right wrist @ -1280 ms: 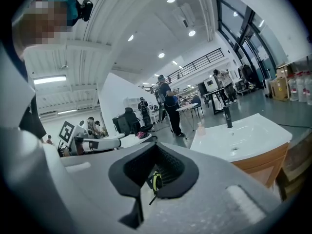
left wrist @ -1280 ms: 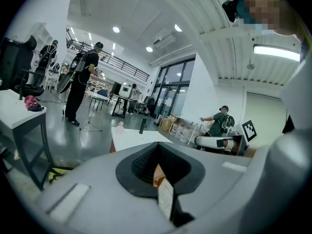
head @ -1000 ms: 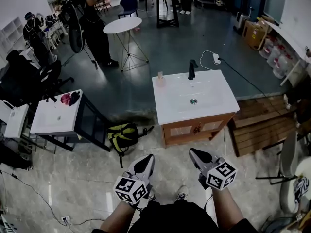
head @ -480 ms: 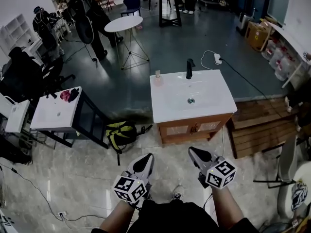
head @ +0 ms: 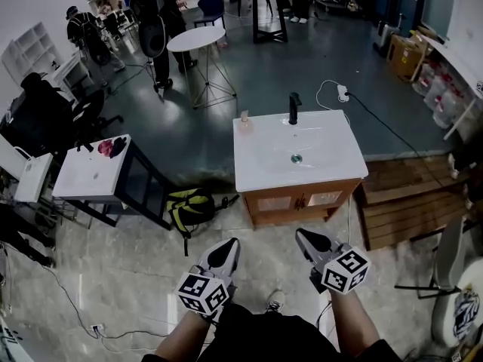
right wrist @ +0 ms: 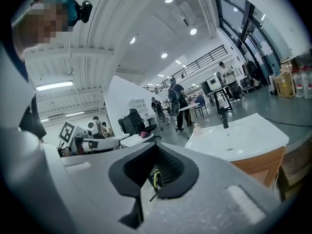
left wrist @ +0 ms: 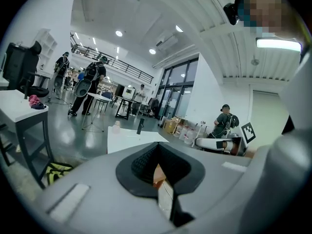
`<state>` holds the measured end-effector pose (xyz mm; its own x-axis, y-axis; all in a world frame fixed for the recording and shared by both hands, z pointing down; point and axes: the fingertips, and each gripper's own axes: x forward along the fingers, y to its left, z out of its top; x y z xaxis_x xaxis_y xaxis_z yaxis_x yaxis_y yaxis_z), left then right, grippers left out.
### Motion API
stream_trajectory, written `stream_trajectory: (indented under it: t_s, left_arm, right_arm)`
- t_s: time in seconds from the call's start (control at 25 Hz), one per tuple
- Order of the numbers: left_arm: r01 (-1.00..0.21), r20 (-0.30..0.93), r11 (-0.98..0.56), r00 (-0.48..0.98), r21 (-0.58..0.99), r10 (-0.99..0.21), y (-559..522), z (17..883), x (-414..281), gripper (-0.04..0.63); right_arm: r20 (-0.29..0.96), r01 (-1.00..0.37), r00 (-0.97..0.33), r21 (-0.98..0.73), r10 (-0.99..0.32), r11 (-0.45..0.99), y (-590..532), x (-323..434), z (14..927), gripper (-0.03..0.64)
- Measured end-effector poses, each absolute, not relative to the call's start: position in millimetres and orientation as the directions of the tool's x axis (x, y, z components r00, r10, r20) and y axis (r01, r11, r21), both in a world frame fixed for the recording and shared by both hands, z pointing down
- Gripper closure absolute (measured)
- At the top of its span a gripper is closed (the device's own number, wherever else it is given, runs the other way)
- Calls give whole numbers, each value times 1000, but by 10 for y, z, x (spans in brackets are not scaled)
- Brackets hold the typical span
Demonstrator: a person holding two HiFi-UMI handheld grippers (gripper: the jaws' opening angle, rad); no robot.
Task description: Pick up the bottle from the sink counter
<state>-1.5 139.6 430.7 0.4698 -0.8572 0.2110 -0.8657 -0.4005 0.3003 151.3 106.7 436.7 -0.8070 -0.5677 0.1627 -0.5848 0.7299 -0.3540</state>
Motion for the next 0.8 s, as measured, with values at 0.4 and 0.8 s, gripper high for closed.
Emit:
stream_trajectory:
  t_s: [0.4,0.8]
  left_arm:
    - [-865,224,-411,478,288,-849,1178,4322,-7,594]
    - [-832,211,-470,537,296,-817,665,4311,-254,594]
  right_arm:
    - [158,-605,-789,-372,-594,704,918,1587,4391,617]
    - [171,-668,-732,-371,-660,645,540,1409,4374,617]
